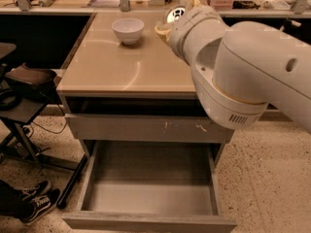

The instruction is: Pick green can from middle drawer and place on counter

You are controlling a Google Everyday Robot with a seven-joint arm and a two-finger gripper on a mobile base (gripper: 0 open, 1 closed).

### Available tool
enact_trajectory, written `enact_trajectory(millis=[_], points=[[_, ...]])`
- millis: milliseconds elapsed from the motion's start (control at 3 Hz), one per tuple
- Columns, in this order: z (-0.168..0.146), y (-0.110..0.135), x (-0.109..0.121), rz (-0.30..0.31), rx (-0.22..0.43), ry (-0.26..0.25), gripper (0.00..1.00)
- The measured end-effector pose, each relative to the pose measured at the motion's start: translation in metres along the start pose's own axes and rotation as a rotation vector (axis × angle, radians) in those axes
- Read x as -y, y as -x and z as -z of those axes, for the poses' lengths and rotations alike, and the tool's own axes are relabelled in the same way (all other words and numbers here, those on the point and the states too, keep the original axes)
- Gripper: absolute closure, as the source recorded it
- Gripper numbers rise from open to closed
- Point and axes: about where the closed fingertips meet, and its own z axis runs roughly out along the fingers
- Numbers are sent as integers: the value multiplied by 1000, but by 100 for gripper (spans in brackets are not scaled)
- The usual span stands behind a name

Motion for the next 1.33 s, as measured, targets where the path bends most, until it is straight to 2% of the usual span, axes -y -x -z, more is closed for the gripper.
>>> enact_trajectory(millis=[333,667,1000,1333], points=[[0,0,0,0,0,0,100],[-26,-15,40,-54,-22,-44,100],[-75,-53,101,-124,-115,-111,100],[-133,-108,127,-183,-246,-115,100]])
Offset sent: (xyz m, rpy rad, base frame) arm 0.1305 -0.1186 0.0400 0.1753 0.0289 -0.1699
